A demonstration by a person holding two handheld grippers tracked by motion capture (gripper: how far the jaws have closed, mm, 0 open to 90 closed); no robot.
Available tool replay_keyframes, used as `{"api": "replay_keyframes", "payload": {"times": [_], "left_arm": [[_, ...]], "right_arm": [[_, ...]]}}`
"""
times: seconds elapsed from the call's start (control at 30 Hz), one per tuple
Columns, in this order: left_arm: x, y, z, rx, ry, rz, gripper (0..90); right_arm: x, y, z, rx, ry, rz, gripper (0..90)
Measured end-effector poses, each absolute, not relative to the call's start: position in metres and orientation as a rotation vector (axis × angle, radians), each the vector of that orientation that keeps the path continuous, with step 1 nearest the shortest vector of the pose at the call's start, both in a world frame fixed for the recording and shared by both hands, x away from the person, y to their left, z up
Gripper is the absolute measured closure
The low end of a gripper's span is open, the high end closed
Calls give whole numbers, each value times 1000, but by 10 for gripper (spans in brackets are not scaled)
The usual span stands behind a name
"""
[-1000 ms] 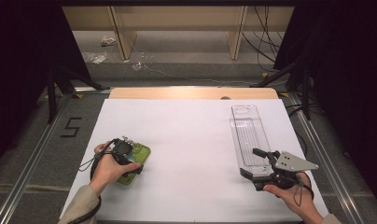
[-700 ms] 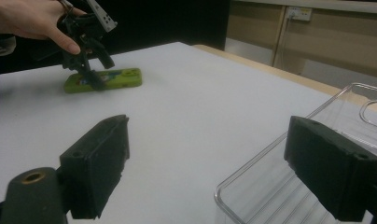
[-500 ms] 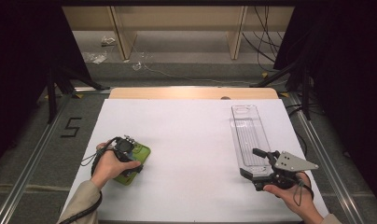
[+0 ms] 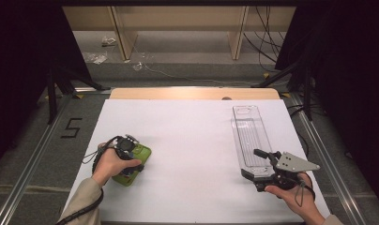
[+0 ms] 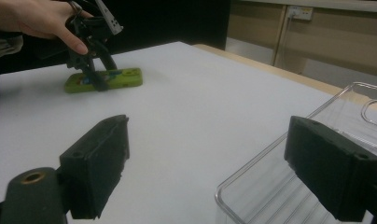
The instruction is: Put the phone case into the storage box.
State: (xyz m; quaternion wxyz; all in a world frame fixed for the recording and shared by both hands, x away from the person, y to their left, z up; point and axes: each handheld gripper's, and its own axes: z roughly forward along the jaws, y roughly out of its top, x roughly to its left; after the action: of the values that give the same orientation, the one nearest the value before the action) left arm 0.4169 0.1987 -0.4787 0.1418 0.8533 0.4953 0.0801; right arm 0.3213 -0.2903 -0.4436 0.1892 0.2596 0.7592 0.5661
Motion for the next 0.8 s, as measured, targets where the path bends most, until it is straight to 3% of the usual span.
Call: {"api": "replay_keyframes", "payload": {"times": [0.8], "left_arm": [[422,196,-476,2497,1444,176,65]], "right_arm": [[321,-289,-444,725,2138,1590,149]]}}
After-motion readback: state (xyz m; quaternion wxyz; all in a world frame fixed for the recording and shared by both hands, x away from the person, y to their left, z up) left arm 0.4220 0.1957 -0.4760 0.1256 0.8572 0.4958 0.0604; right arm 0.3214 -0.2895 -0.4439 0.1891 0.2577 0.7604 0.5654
